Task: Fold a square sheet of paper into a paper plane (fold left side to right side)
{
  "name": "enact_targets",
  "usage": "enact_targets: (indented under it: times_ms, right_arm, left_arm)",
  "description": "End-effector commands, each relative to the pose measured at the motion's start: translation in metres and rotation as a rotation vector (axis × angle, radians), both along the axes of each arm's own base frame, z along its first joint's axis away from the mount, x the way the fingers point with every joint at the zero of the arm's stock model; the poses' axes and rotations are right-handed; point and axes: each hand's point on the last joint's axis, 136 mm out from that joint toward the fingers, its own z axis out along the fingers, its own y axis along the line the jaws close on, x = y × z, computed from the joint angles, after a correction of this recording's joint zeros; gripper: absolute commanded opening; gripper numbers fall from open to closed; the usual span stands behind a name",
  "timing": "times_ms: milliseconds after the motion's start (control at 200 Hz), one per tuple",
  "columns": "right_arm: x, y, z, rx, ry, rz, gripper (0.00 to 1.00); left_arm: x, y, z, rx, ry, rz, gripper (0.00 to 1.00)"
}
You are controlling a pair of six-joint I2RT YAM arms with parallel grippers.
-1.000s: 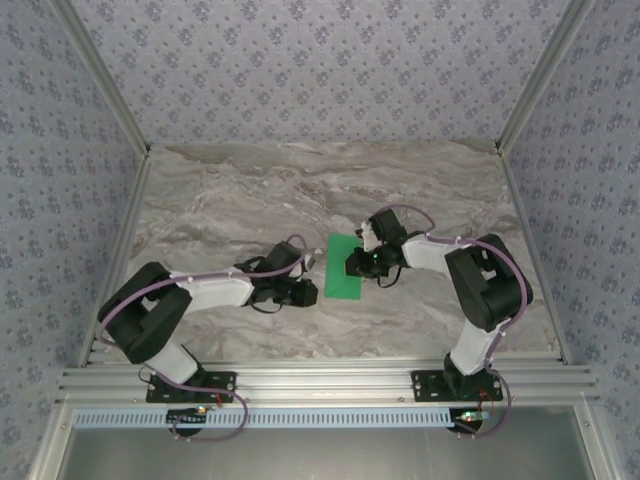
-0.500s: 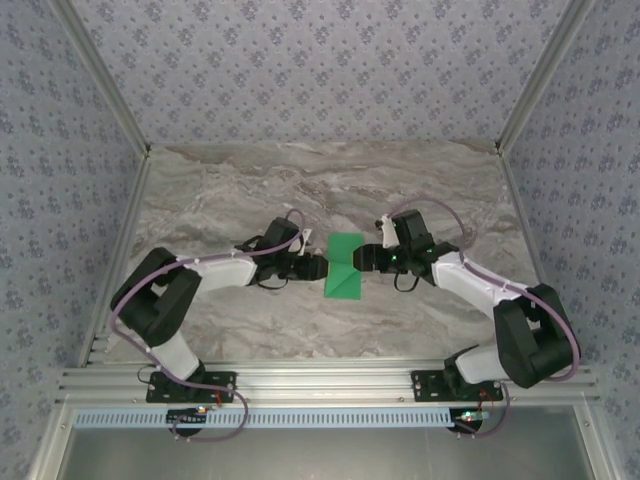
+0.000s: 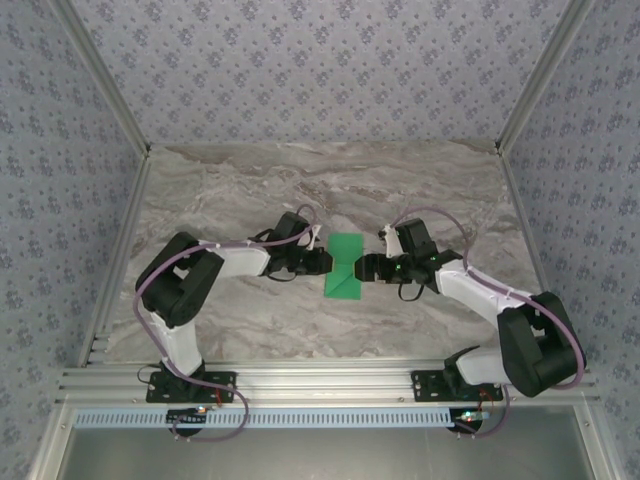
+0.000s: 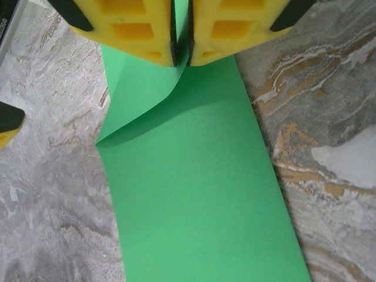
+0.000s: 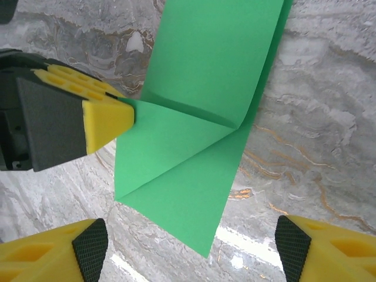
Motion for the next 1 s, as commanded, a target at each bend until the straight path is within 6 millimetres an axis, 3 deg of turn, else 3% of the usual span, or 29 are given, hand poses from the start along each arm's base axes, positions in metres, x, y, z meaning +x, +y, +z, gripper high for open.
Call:
enact_targets:
  times_ms: [0,280,495,580,700,869,994]
  right_arm:
    - [-0.001,0.010,-0.001,0.084,0.039,0.005,0.82]
    - [0.014,0.039,0.002,0.235,0.079,0.024,0.84]
    - [0.029,0.049,-0.017,0.227,0.140,0.004,0.80]
    - [0.033,0.059,-0.019,0.244,0.152,0.020,0.73]
    - [0.039,0.069,-0.021,0.253,0.160,0.044,0.55]
    - [0.043,0.069,-0.012,0.268,0.128,0.056,0.21]
    - [0.043,0.063,0.017,0.298,0.045,0.087,0.11]
  left_arm:
    - [0.003,0.005,0.014,-0.031,-0.036,0.011,0.11]
    - [-0.001,0.010,0.017,-0.028,-0.046,0.016,0.11]
    - [0.000,0.010,0.018,-0.029,-0.048,0.017,0.11]
    - [0.001,0.010,0.018,-0.028,-0.049,0.018,0.12]
    - [0.002,0.013,0.020,-0.030,-0.053,0.026,0.15]
    - [0.004,0.028,0.039,-0.055,-0.085,0.060,0.32]
    - [0.002,0.046,0.067,-0.112,-0.128,0.106,0.48]
